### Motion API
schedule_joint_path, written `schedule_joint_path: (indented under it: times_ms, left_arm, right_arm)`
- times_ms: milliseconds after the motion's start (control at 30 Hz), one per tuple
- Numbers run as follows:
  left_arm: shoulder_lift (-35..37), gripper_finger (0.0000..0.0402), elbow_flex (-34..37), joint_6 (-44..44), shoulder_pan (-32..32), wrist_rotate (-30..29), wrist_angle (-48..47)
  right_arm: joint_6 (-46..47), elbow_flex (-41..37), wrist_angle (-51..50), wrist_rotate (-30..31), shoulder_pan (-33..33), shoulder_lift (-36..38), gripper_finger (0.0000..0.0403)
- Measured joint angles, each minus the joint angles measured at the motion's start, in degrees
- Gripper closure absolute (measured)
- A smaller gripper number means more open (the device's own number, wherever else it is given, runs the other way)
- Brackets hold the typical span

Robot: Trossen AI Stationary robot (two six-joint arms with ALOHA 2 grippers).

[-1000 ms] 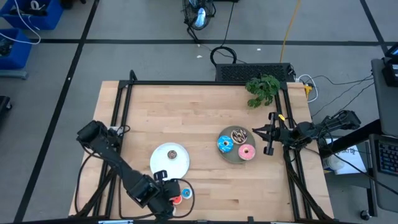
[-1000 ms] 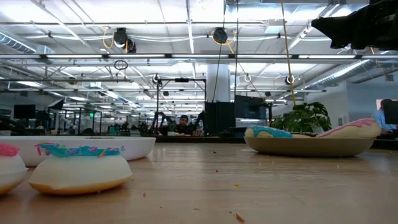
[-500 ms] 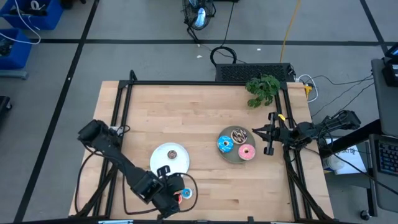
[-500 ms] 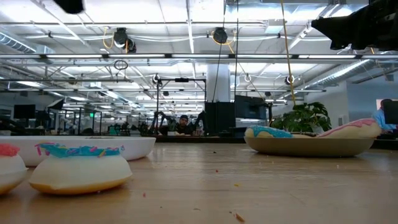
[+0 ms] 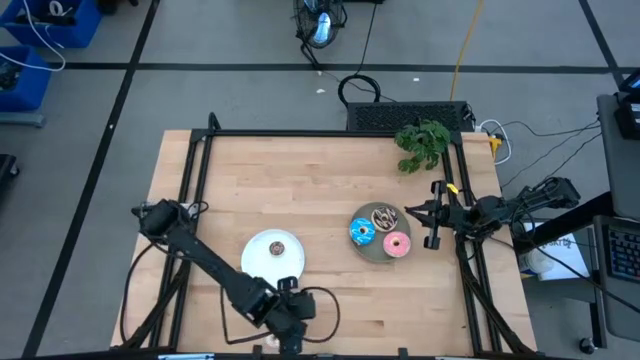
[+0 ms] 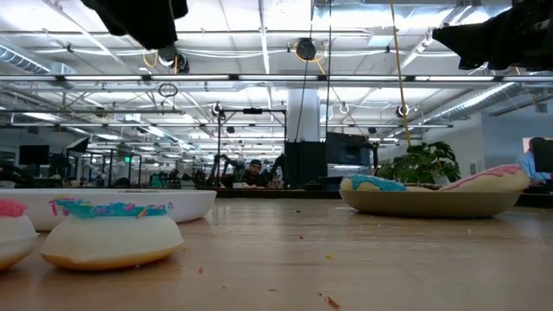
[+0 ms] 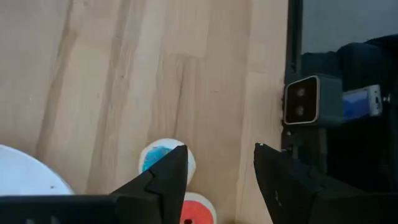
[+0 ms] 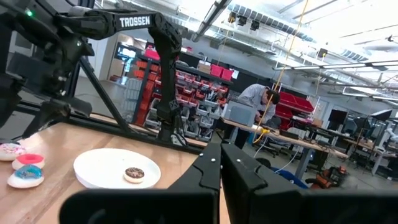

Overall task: Pick & Place donuts
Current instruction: Put the blue donut on the white plate

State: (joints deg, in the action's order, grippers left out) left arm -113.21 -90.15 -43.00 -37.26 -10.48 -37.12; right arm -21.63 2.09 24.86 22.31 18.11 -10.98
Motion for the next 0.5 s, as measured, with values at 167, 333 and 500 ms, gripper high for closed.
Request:
schedule_joint_path:
  times_ms: [167,333,500]
  left_arm:
    - [-0.02,0.0210,0.00,7.06,-0.39,-1.30,0.87]
    - [-0.02,0.0185,0.00,6.91,-0.12,-1.54,-0.81]
    - [-0.09,0.0151,0.00,7.18,-0.10,1.20,-4.51]
  right_arm:
    - [0.40,-0.02,-0.39,0.02,0.00,-0.02,0.0403]
    - [1.36,-0.02,-0.52,-0.02,0.00,0.00,0.0403]
    - [0.99,-0.01,-1.65,-0.02,0.00,-0.01,0.0403]
